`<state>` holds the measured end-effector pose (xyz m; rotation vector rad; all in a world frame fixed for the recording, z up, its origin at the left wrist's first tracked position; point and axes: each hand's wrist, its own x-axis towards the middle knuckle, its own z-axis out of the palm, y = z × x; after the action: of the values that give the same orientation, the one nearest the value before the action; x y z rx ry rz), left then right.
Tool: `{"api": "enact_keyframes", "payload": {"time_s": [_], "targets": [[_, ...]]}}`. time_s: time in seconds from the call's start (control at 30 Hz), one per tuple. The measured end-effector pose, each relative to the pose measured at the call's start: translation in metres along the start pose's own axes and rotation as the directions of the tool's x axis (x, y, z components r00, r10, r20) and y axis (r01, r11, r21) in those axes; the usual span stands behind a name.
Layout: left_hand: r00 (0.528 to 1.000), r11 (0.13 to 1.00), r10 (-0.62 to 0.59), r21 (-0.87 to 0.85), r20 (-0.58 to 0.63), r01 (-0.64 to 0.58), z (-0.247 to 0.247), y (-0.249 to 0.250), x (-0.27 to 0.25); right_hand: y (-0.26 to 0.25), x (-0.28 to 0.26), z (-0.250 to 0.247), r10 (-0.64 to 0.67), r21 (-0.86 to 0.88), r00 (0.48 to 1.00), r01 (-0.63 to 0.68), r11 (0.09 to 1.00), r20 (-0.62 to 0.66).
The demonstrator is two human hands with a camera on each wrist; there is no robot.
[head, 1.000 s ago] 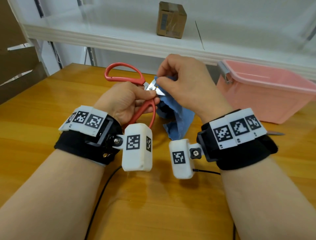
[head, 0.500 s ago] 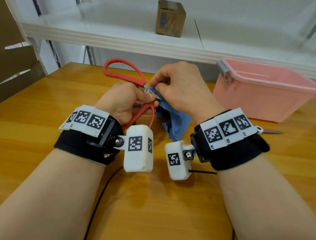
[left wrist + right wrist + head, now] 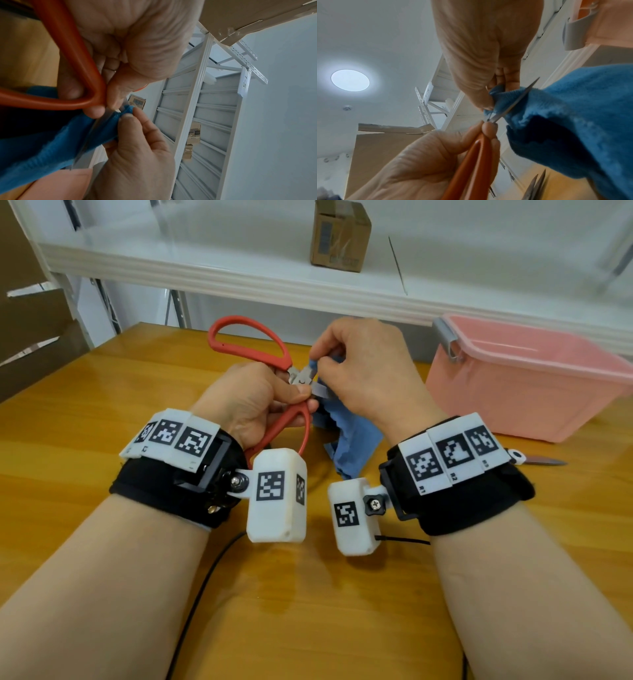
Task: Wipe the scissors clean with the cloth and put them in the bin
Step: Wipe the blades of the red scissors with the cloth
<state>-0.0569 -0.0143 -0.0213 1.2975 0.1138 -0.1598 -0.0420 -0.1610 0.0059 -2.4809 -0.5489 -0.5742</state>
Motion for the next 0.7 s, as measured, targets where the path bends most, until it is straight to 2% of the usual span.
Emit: {"api": "enact_keyframes", "payload": {"time_s": [0.07, 0.2, 0.33, 0.4, 0.53, 0.7], "targets": [[1.0, 1.0, -0.001, -0.005, 0.003, 0.001, -0.0002, 0.0006, -0.0009, 0.0004, 0.0001, -0.0005, 0.002, 0.017, 1.0, -0.001, 1.0, -0.013], [1.0, 1.0, 0.019, 0.017, -0.006, -0.019, -0.0008, 0.0, -0.0021, -0.0037, 0.0006, -0.0032, -0.066, -0.022, 0.993, 0.068, 0.997, 0.097], [1.0, 1.0, 0.011, 0.013, 0.009, -0.011, 0.0005, 0.0012, -0.0022, 0.003, 0.002, -0.0022, -0.017, 0.007, 1.0, 0.017, 1.0, -0.018], [1.0, 1.0, 0.008, 0.012, 0.016, -0.008, -0.0001, 0.0014, -0.0018, 0.0042, 0.002, -0.0039, -0.005, 0.031, 0.999, 0.006, 0.999, -0.031], [1.0, 0.999, 0.015, 0.039, 0.024, -0.016, -0.0016, -0.0002, -0.0015, -0.0031, 0.0002, -0.0064, -0.041, 0.026, 0.994, 0.039, 0.999, 0.104], [0.999, 0.999, -0.01, 0.043, 0.038, 0.008, -0.0007, 0.0028, -0.0019, 0.0043, 0.0039, -0.0022, 0.016, 0.039, 0.999, -0.014, 0.999, -0.043]]}}
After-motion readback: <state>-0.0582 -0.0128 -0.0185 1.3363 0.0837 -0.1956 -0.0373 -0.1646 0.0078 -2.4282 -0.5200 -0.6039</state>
